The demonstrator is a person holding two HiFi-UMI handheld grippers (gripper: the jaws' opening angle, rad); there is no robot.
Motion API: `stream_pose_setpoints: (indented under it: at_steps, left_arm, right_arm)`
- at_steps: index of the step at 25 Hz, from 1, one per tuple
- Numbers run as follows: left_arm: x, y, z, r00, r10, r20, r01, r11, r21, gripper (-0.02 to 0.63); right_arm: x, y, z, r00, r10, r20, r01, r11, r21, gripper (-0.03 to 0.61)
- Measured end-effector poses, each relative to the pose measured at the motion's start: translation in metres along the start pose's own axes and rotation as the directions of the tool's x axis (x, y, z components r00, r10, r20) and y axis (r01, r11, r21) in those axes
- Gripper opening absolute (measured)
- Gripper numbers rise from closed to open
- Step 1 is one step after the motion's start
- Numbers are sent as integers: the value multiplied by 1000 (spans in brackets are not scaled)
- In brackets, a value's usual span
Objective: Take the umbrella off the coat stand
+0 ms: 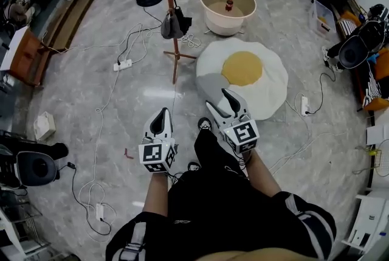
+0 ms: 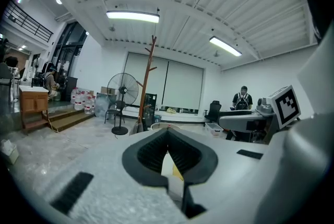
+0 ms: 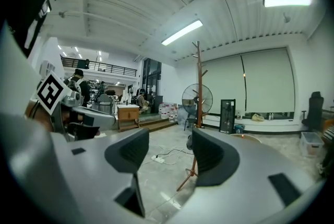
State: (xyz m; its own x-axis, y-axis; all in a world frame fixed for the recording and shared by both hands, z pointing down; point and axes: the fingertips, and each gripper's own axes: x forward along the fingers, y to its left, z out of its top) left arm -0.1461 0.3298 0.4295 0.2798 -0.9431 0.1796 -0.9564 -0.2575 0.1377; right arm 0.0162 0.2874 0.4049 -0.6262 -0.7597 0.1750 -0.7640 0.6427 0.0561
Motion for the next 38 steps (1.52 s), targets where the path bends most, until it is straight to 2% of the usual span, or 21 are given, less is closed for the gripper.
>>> stream_pose_setpoints:
  at_steps: [6,11,20,24,31,38]
  left_arm:
    - [54,16,10,1000,-13,13,13,1000,0,-2]
    - [120,27,20,1000,-15,16,15,1000,-7,-2]
    - [228,53,60,1000,14,25,-15,999,32,-2]
    - [278,50,67,1000,7,22,-8,998,57,-2]
    - [323,58,55,997,25,-69,-21,998,59,-2]
    - [351,77,37,987,15,-161,-6,999,54,-2]
  right_arm:
    - [46,-27,0,999,24,21,-24,1000,-4,268]
    - [90,-73,6,999,34,32,-34,999,-19,268]
    - [172,-138,41,995,78,56,-76,997,-31,267]
    - [202,-169,36,994,97,56,-95,995,-28,267]
    - [240,-212,13,994,107,31,-109,992,67,257]
    - [265,-221,-17,995,93,-29,-90,991,103,256]
